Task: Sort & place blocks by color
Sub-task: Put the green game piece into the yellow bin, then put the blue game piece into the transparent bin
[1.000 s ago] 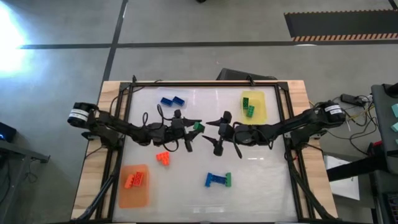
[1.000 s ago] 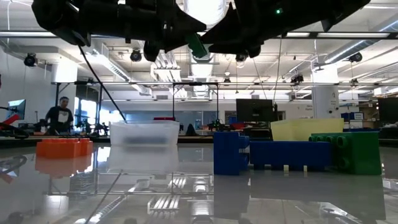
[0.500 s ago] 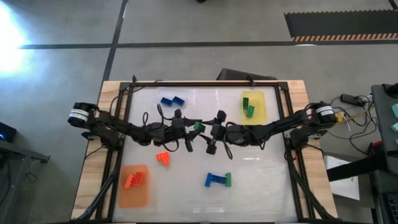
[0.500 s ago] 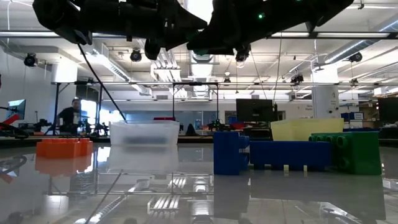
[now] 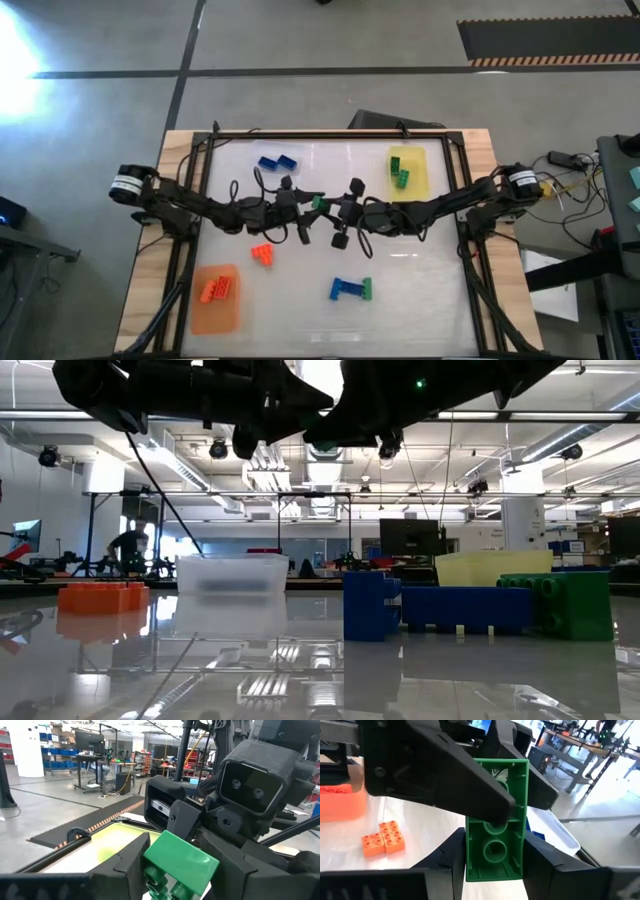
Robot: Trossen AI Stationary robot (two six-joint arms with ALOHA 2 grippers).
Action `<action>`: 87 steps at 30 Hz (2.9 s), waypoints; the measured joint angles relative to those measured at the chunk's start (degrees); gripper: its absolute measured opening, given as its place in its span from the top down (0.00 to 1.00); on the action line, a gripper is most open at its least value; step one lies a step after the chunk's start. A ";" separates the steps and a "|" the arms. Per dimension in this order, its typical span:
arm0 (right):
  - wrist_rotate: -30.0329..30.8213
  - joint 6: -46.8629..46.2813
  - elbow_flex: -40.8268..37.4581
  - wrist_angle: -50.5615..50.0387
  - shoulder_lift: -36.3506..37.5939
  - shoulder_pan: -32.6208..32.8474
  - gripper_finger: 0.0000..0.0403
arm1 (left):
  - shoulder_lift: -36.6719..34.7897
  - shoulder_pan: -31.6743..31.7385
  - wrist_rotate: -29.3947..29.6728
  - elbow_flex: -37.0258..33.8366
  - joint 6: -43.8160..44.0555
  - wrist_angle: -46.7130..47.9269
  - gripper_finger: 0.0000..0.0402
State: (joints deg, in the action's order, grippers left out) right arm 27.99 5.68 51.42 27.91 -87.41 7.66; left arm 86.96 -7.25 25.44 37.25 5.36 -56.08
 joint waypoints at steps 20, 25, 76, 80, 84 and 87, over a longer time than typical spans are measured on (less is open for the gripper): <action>0.97 -10.15 -0.07 -31.15 5.99 -3.42 0.68 | -13.40 -0.04 -0.23 -0.47 -1.21 20.33 0.28; 1.05 -14.75 -0.07 -45.33 9.79 -9.99 0.68 | -17.18 -0.02 -0.18 -1.02 -1.15 22.41 0.28; -13.56 -29.66 -3.19 -52.88 22.55 0.31 0.39 | -17.62 -8.01 -1.34 0.55 18.81 36.84 0.28; -16.23 -24.69 -2.97 -43.64 19.36 6.81 0.41 | -17.63 -10.42 -1.23 0.46 19.75 32.91 0.28; -16.48 -19.52 -1.70 -37.51 15.00 11.46 0.42 | -17.64 -12.68 -1.17 0.09 19.52 28.75 0.28; -16.43 -17.09 0.71 -35.90 10.89 13.39 0.44 | -17.64 -13.61 -1.11 0.06 19.48 26.13 0.28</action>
State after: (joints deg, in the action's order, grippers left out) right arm 11.56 -11.42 52.13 -7.99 -76.52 21.05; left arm 69.32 -20.85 24.33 37.31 24.85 -29.95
